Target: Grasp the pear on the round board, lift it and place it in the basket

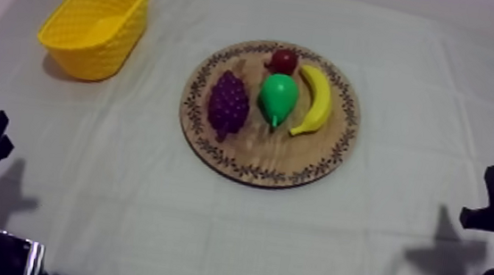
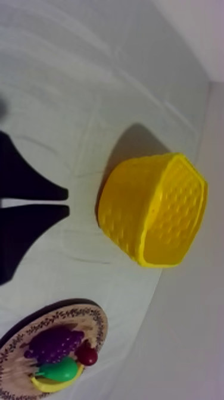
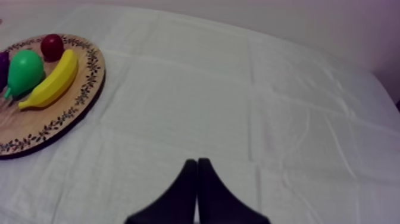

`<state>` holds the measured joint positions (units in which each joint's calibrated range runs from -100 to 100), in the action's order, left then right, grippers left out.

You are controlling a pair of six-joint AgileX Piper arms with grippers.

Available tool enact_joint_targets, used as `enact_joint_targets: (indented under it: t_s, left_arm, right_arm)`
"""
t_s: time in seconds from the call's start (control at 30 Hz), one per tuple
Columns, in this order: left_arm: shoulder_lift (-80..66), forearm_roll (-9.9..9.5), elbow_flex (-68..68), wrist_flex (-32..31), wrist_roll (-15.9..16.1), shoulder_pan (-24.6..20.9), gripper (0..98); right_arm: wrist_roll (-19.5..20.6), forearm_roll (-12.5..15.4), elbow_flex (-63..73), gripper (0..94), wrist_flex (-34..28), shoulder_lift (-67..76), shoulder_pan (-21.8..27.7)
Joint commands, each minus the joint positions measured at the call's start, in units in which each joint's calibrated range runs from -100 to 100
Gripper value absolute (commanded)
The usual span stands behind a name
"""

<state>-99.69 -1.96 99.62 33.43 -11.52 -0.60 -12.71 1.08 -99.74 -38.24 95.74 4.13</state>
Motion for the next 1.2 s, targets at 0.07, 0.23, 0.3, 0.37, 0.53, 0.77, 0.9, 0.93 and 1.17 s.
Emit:
enact_joint_targets:
  t_s: [0.07,0.23,0.3,0.37,0.53,0.77,0.9,0.93,1.17]
  left_arm:
    - [-0.1,0.03,0.0,0.0,0.1,0.0,0.0]
    - [-0.1,0.03,0.0,0.2,1.2,0.0,0.0]
    - [-0.1,0.03,0.0,0.3,2.4,-0.1,0.0]
    - [-0.1,0.03,-0.1,0.3,1.5,-0.3,0.3]
    - [-0.1,-0.78,-0.6,1.8,-2.7,0.8,3.1]
    - [8.1,-3.55,-16.1,8.4,-7.8,2.1,1.8]
    - [20.4,-3.19,-33.6,14.5,-8.3,3.5,1.3]
    - [23.6,-2.75,-38.0,16.2,-8.6,4.1,1.3]
    - [42.3,0.82,-63.6,26.6,-11.8,9.9,1.2]
  right_arm:
    - [0.0,0.0,0.0,0.3,0.0,0.0,0.0]
    - [0.0,0.0,0.0,0.3,0.0,0.0,0.0]
    - [0.0,0.0,0.0,0.3,0.0,0.0,0.0]
    - [0.0,0.0,0.0,0.3,0.0,0.0,0.0]
    - [0.0,0.0,0.0,0.3,0.0,0.0,0.0]
    - [0.0,0.0,0.0,0.3,0.0,0.0,0.0]
    - [0.0,0.0,0.0,0.3,0.0,0.0,0.0]
    - [0.0,0.0,0.0,0.3,0.0,0.0,0.0]
    - [0.0,0.0,0.0,0.3,0.0,0.0,0.0]
